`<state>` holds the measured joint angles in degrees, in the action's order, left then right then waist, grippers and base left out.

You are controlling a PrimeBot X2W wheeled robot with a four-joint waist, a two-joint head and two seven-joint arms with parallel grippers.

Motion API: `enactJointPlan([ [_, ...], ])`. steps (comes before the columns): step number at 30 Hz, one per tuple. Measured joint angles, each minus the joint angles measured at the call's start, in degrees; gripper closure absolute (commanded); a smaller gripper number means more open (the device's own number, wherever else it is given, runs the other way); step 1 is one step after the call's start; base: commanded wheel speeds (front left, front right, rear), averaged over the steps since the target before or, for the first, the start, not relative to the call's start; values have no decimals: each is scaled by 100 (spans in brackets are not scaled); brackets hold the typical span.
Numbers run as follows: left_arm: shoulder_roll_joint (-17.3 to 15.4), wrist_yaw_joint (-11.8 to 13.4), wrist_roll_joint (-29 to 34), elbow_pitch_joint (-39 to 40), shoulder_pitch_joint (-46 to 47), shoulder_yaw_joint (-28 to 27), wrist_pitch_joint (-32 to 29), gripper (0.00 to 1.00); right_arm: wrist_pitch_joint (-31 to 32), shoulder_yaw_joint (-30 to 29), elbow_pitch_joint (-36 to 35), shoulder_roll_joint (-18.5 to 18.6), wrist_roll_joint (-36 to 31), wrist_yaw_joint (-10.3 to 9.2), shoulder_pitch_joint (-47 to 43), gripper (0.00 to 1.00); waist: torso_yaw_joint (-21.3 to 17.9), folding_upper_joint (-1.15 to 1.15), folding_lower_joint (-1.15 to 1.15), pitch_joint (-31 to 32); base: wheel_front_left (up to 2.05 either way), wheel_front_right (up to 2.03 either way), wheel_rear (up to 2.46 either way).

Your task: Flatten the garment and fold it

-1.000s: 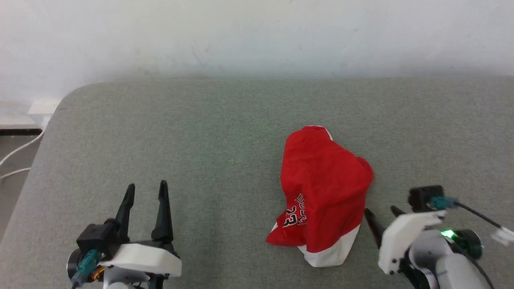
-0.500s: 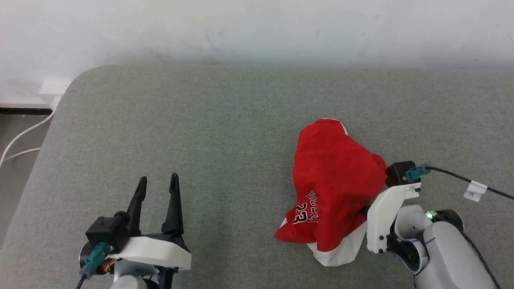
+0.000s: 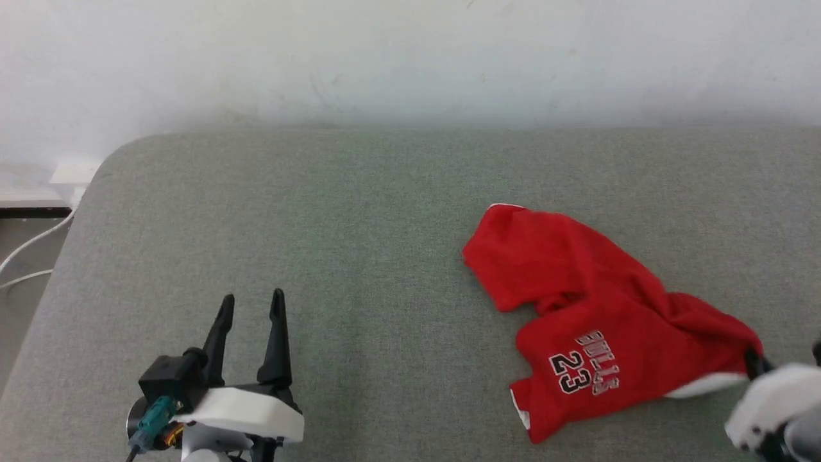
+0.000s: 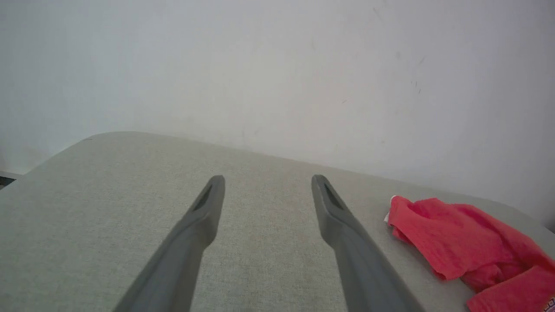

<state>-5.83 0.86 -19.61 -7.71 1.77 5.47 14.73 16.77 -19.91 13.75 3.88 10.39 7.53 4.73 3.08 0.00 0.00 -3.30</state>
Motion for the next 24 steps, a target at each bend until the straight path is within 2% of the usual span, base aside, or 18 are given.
enactJointPlan([
  [2,0,-25,0,-27,-30,0,1,0,78,-241,12,-47,-43,0,-268,100,-17,0,0,14,0,0,0],
  [3,-1,-25,2,-41,-30,-1,0,0,86,-322,35,-60,-82,0,-369,96,-24,0,0,15,0,0,0],
  [4,-2,-25,7,-47,-30,-1,1,0,105,-336,63,-62,-130,-1,-450,42,-27,0,0,12,0,0,0],
  [5,-2,-25,7,-57,-30,-1,1,0,110,-327,76,-64,-101,-1,-517,0,-28,0,0,10,0,0,0],
  [8,-2,-25,8,-77,-30,-5,1,0,-309,-233,19,-82,51,0,-579,0,-31,0,0,6,0,0,0],
  [12,-1,-22,46,-85,-30,-16,1,0,-1311,-193,-361,-89,93,0,-614,0,-33,0,0,24,0,0,0],
  [14,1,-21,56,-92,-32,-16,1,0,-1539,-134,-450,-87,130,0,-659,0,-33,0,0,46,0,0,0],
  [19,11,18,56,-91,-55,-29,1,0,-1346,111,-591,-86,146,-1,-879,0,-47,0,0,67,0,0,0],
  [24,22,26,56,-91,-71,-34,0,0,-314,955,-951,-86,125,-1,-990,0,-82,0,0,79,0,0,0],
])
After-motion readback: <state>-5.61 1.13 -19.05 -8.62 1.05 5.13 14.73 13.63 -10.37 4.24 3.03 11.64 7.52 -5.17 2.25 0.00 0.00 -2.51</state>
